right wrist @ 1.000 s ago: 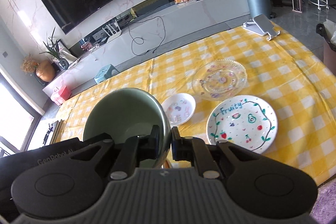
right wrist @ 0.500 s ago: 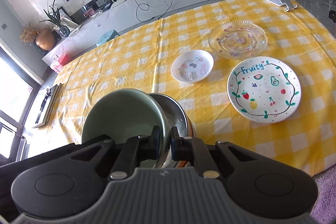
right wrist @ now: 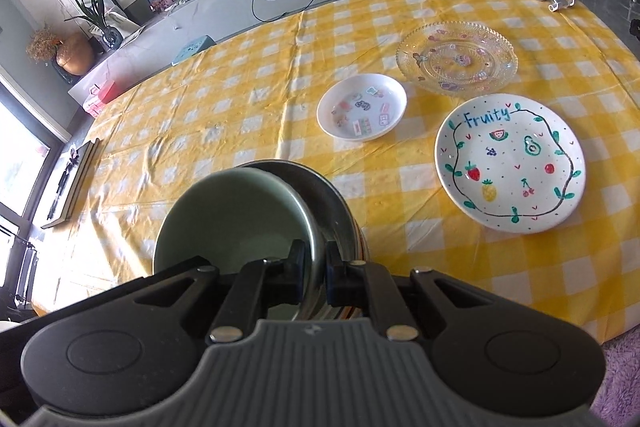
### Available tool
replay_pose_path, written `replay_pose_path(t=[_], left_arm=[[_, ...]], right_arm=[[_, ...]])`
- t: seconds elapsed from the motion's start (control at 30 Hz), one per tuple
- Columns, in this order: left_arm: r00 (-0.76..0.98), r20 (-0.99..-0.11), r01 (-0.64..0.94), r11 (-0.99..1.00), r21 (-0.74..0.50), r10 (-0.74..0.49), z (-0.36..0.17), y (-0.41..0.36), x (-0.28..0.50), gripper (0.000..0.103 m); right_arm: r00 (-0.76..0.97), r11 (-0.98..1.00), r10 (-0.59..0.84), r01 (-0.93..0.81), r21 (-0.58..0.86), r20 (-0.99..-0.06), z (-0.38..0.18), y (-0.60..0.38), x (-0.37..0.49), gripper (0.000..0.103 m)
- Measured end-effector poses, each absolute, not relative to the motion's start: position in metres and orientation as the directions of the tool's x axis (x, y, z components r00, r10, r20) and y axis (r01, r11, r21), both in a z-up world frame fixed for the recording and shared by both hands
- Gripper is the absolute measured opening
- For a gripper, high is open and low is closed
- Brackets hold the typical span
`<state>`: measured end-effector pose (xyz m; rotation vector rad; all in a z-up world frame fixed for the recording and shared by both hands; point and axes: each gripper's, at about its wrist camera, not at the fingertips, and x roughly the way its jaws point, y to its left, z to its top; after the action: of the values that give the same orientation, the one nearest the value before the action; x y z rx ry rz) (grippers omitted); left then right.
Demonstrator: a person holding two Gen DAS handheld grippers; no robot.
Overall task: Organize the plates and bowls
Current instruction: 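Lower the green bowl into the stacked steel bowls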
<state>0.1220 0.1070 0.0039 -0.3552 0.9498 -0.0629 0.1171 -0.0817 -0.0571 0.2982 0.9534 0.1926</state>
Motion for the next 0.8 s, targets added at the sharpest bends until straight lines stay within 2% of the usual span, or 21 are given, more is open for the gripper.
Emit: replay_pose_path(t=[0.17,0.3,0.53,0.6,0.67,0.8], left_arm=[[0.593,-0.782,-0.086,0.950,-0.300,-0.193,0.0044,0.1034,0.1232,0.010],[0.601,-0.780,-0.070,0.961,-0.267,-0.173,0.0057,0.1019,0.1224,0.015],[0.606,-0.779,-0.051,0.970,-0.238,-0.159,0.0056,0.1018,0.1234,0.014],[0.613,-0.775,-0.046,0.973,-0.228,-0.153,0.0067,0.1012,0.1231,0.014],[0.622,-0.767,-0.042,0.972,-0.230,-0.154,0.0081,0.1011,0.1226,0.015],[0.634,-0.757,-0.046,0.970,-0.240,-0.158,0.0099,0.1043,0.1224,0.015]], right_arm=[[0.571,0.944,0.288,-0.034,0.329,-0.769,-0.0564,-0.0812,0.1205,0.011],[0.585,0.952,0.268,-0.042,0.302,-0.765,-0.0544,-0.0790,0.1185,0.014],[0.589,0.951,0.275,-0.051,0.305,-0.760,-0.0533,-0.0797,0.1175,0.017],[0.594,0.952,0.272,-0.050,0.303,-0.757,-0.0532,-0.0808,0.1170,0.013],[0.599,0.954,0.265,-0.047,0.297,-0.756,-0.0535,-0.0825,0.1170,0.005],[0.608,0.947,0.280,-0.047,0.317,-0.743,-0.0530,-0.0858,0.1158,0.003]])
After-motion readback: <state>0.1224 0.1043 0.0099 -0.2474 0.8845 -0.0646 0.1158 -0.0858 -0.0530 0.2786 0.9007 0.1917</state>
